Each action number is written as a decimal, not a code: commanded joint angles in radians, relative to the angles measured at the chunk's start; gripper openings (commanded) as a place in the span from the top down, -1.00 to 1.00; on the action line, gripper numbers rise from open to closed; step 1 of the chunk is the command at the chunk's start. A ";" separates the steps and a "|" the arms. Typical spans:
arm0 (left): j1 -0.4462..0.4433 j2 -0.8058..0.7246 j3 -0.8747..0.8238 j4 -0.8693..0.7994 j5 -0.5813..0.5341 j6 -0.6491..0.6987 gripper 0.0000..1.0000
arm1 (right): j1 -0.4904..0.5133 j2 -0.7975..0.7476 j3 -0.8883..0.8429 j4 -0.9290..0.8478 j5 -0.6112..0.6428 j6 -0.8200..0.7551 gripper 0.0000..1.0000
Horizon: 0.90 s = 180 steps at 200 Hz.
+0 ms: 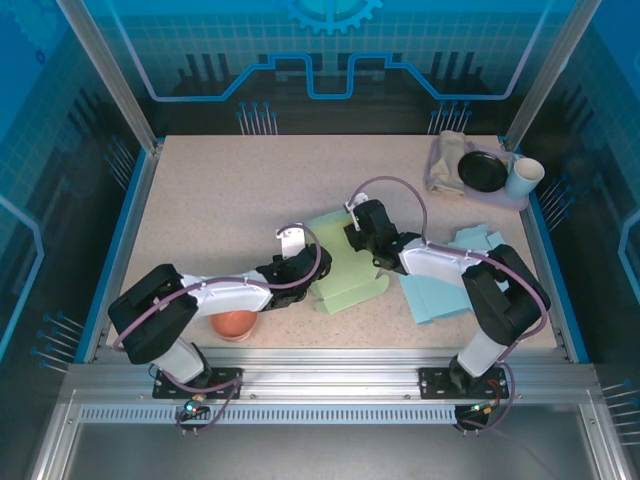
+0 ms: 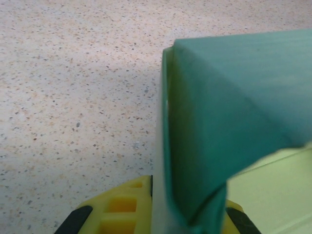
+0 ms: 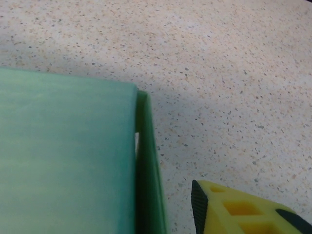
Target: Fold the paper box
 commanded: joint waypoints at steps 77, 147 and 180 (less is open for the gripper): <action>0.051 0.049 0.026 -0.030 -0.091 0.044 0.95 | -0.031 -0.176 -0.086 -0.045 -0.268 -0.039 -0.04; 0.065 0.102 -0.042 0.239 -0.071 0.239 0.94 | -0.041 -0.281 -0.062 -0.143 -0.244 0.066 -0.09; 0.069 0.186 -0.058 0.409 -0.031 0.340 0.95 | -0.052 -0.274 -0.032 -0.184 -0.201 0.122 -0.09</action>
